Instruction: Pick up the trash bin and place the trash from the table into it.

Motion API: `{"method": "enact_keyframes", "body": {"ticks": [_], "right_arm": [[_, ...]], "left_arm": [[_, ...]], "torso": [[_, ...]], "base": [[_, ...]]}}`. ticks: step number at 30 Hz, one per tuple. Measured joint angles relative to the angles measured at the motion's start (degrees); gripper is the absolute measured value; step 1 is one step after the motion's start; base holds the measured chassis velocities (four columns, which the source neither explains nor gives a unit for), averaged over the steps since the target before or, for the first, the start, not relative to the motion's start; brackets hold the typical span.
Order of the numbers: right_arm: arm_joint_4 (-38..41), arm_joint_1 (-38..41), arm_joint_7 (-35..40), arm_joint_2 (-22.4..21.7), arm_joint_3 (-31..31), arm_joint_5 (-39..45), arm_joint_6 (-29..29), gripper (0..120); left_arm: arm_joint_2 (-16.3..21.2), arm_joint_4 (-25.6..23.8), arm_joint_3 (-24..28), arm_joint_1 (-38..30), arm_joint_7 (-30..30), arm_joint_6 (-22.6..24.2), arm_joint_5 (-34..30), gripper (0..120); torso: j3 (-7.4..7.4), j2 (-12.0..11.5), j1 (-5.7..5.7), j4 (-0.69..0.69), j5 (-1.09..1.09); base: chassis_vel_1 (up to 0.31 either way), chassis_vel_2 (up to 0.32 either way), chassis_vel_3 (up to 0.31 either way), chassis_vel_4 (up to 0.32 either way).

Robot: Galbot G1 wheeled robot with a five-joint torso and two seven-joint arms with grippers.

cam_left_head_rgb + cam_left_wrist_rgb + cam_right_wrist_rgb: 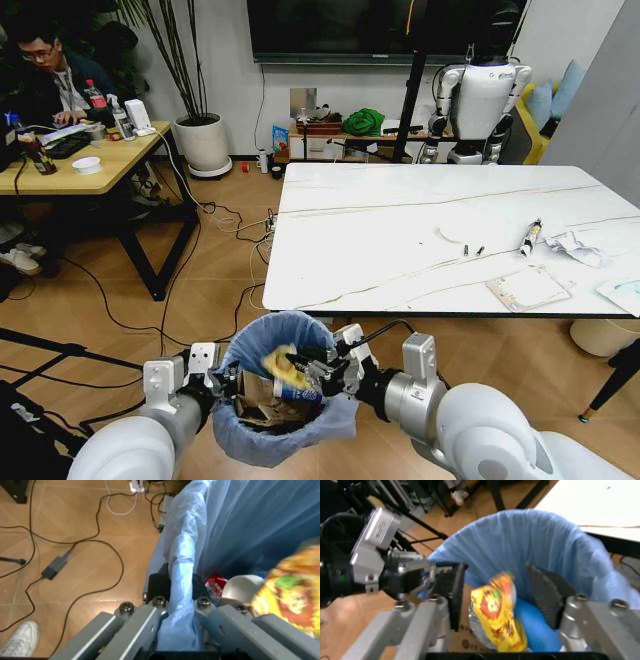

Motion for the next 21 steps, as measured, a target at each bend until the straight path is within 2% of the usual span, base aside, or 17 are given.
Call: {"method": "enact_keyframes", "body": {"ticks": [3,4,5,6,7,9,10,11,12,13,14,15,16,19,21], "right_arm": [[0.8,1.3,1.7,0.5,2.9,1.3,1.0,63],[0.8,1.3,1.7,0.5,2.9,1.3,1.0,63],[0.8,2.0,2.9,0.8,4.0,1.7,1.5,68],[0.2,2.5,4.0,1.5,6.7,1.4,1.9,73],[0.2,2.5,4.0,1.5,6.7,1.4,1.9,73],[-1.4,2.1,4.1,2.5,12.0,-1.0,2.2,81],[-2.9,0.9,3.7,3.1,16.3,-4.1,2.6,88],[-2.9,0.9,3.7,3.1,16.3,-4.1,2.6,88],[-4.4,-0.4,2.8,3.3,20.0,-7.6,3.0,91],[-4.8,-1.0,2.2,3.3,21.3,-9.1,3.2,94],[-6.6,-4.2,-2.2,4.2,27.4,-16.5,4.0,99],[-7.4,-6.2,-4.3,5.2,30.5,-20.5,4.3,100],[-7.4,-6.2,-4.3,5.2,30.5,-20.5,4.3,100],[-8.3,-12.6,-7.3,9.6,37.3,-30.6,4.9,100],[-8.2,-14.4,-8.0,11.1,38.8,-32.7,5.1,100]], "left_arm": [[0.3,0.1,0.6,0.1,0.0,0.0,0.0,0],[0.3,0.1,0.6,0.1,0.0,0.0,0.0,0],[0.3,0.1,0.7,0.2,0.0,0.0,0.0,0],[0.4,0.0,0.8,0.2,0.0,0.0,0.0,0],[0.4,0.0,0.8,0.2,0.0,0.0,0.0,0],[0.4,-0.1,0.8,0.4,0.1,0.0,0.1,0],[0.4,-0.2,0.8,0.6,0.2,0.0,0.2,0],[0.4,-0.2,0.8,0.6,0.2,0.0,0.2,0],[0.4,-0.2,0.8,0.8,0.4,0.0,0.4,0],[0.4,-0.2,0.9,0.8,0.4,0.0,0.4,0],[0.3,-0.3,1.1,1.0,0.6,0.0,0.8,0],[0.3,-0.3,1.3,1.0,0.7,0.0,1.0,0],[0.3,-0.3,1.3,1.0,0.7,0.0,1.0,0],[0.1,-0.4,1.6,1.2,0.9,0.0,1.5,0],[0.1,-0.4,1.6,1.4,0.9,0.0,1.6,0]], "torso": [[0.00,0.0,0.00,0.00,0.00],[0.00,0.0,0.00,0.00,0.00],[0.00,0.0,0.00,0.01,0.00],[0.00,0.0,0.00,0.01,0.00],[0.00,0.0,0.00,0.01,0.00],[0.00,0.0,0.00,0.02,0.00],[0.00,0.0,0.00,0.01,0.00],[0.00,0.0,0.00,0.01,0.00],[0.00,0.0,0.00,0.00,0.01],[0.00,0.0,0.00,0.01,0.00],[0.00,0.0,0.01,0.01,0.00],[0.00,0.0,0.00,-0.01,0.01],[0.00,0.0,0.00,-0.01,0.01],[0.00,0.0,0.00,-0.02,0.02],[0.00,0.0,0.00,0.00,0.01]], "base": [[0.000,0.000,0.000,0.000],[0.000,0.000,0.000,0.000],[0.000,0.000,0.000,0.000],[0.000,0.000,0.000,0.000],[0.000,0.000,0.000,0.000],[0.000,0.000,0.000,0.000],[0.000,0.000,0.000,0.000],[0.000,0.000,0.000,0.000],[0.000,0.000,0.000,0.000],[0.000,0.000,0.000,0.000],[0.000,0.000,0.000,0.000],[0.000,0.000,0.000,0.000],[0.000,0.000,0.000,0.000],[0.000,0.000,0.000,0.000],[0.000,0.000,0.000,0.000]]}}
